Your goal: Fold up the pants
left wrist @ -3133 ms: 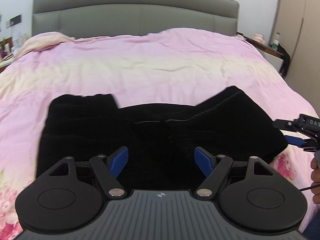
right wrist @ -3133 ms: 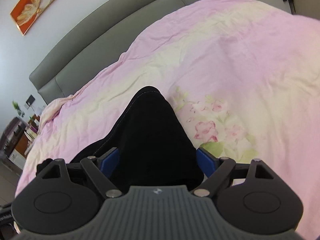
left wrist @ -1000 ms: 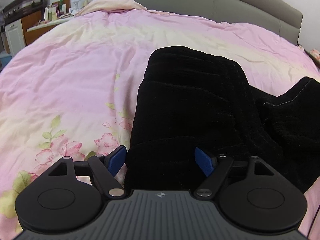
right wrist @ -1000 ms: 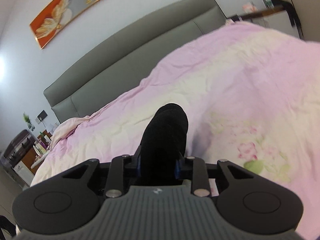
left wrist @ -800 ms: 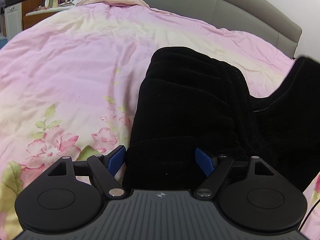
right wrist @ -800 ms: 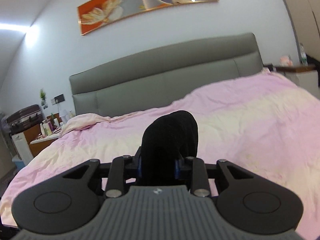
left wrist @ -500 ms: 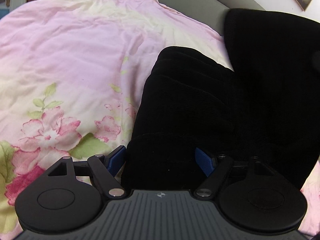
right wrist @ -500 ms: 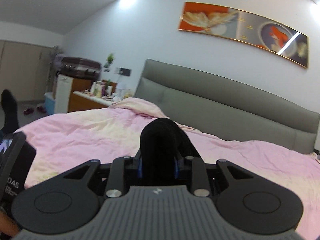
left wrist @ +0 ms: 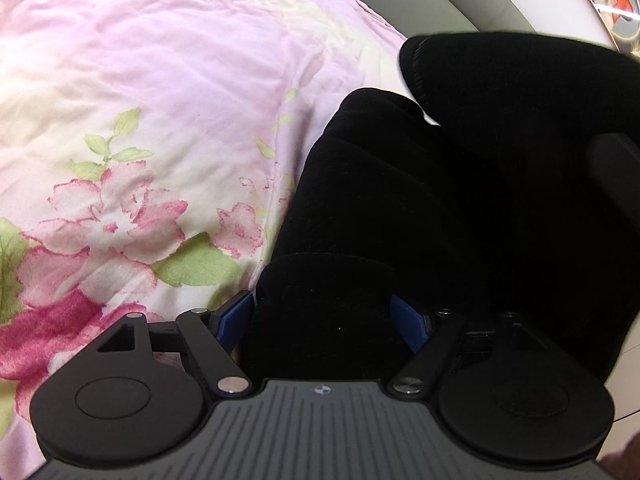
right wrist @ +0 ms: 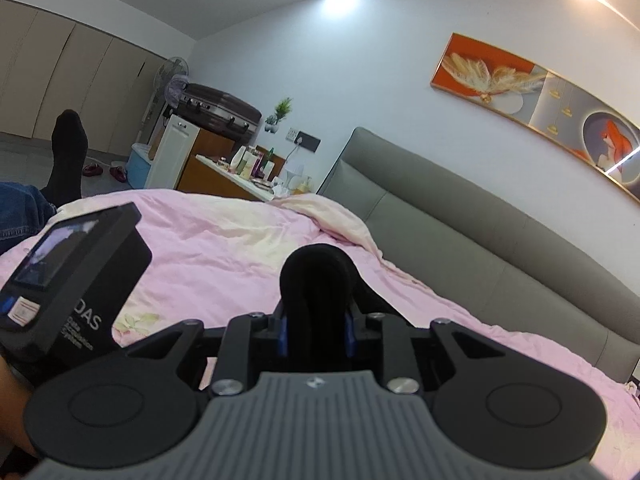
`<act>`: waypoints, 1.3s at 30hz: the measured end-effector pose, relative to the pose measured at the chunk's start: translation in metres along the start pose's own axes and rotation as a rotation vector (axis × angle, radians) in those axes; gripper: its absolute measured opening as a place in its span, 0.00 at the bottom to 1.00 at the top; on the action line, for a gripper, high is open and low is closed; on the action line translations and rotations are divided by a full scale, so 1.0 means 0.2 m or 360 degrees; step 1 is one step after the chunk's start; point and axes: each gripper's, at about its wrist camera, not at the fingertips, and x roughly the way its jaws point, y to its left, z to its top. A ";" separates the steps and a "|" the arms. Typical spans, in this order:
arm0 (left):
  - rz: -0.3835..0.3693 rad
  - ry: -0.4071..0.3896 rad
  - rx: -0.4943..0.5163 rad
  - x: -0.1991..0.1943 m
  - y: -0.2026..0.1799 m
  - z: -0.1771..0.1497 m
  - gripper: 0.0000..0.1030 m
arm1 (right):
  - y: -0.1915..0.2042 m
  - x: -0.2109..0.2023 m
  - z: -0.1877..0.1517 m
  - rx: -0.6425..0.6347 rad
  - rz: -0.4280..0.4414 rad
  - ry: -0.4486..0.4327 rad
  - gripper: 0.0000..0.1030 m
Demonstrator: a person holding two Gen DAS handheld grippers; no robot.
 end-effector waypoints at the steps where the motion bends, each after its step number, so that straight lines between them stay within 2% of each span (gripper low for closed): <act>1: -0.0004 -0.0001 -0.0013 -0.01 0.01 0.00 0.88 | 0.01 -0.02 0.00 -0.0022 -0.0001 -0.0022 0.20; 5: 0.0010 0.0022 -0.0046 0.00 0.02 0.01 0.90 | 0.09 0.04 -0.01 -0.0165 0.0099 0.0058 0.20; 8: -0.0071 0.0040 -0.0099 0.00 0.07 0.02 0.87 | 0.06 0.09 -0.02 -0.0106 0.0117 0.0105 0.20; 11: -0.0066 0.0039 -0.0116 -0.08 0.10 0.06 0.81 | 0.02 0.10 -0.01 -0.0034 0.0121 0.0110 0.20; 16: 0.0076 -0.0137 -0.0139 -0.28 0.15 0.15 0.77 | 0.01 0.08 -0.02 0.0004 0.0115 0.0105 0.21; 21: 0.0064 -0.0275 -0.0252 -0.40 0.21 0.20 0.79 | 0.05 0.07 -0.03 -0.0018 0.0113 0.0106 0.21; 25: 0.0039 -0.0341 -0.0227 -0.44 0.18 0.22 0.79 | 0.18 0.07 -0.11 -0.0180 0.0170 0.0138 0.22; 27: 0.0000 -0.0352 -0.0182 -0.44 0.16 0.22 0.81 | 0.25 0.11 -0.19 -0.0236 0.0204 0.0194 0.26; 29: -0.0035 -0.0344 -0.0128 -0.42 0.14 0.22 0.83 | 0.33 0.15 -0.28 -0.0330 0.0228 0.0236 0.35; 30: -0.0051 -0.0338 -0.0100 -0.43 0.12 0.21 0.83 | 0.38 0.16 -0.33 -0.0410 0.0222 0.0215 0.40; 32: -0.0082 -0.0327 -0.0046 -0.42 0.10 0.20 0.84 | 0.43 0.15 -0.34 -0.0494 0.0199 0.0197 0.42; 34: -0.0114 -0.0321 -0.0011 -0.42 0.08 0.18 0.86 | 0.41 0.12 -0.31 -0.0439 0.0225 0.0207 0.57; 39: -0.0180 -0.0245 0.0019 -0.37 0.04 0.15 0.86 | 0.31 -0.04 -0.30 -0.0362 0.0252 0.0193 0.56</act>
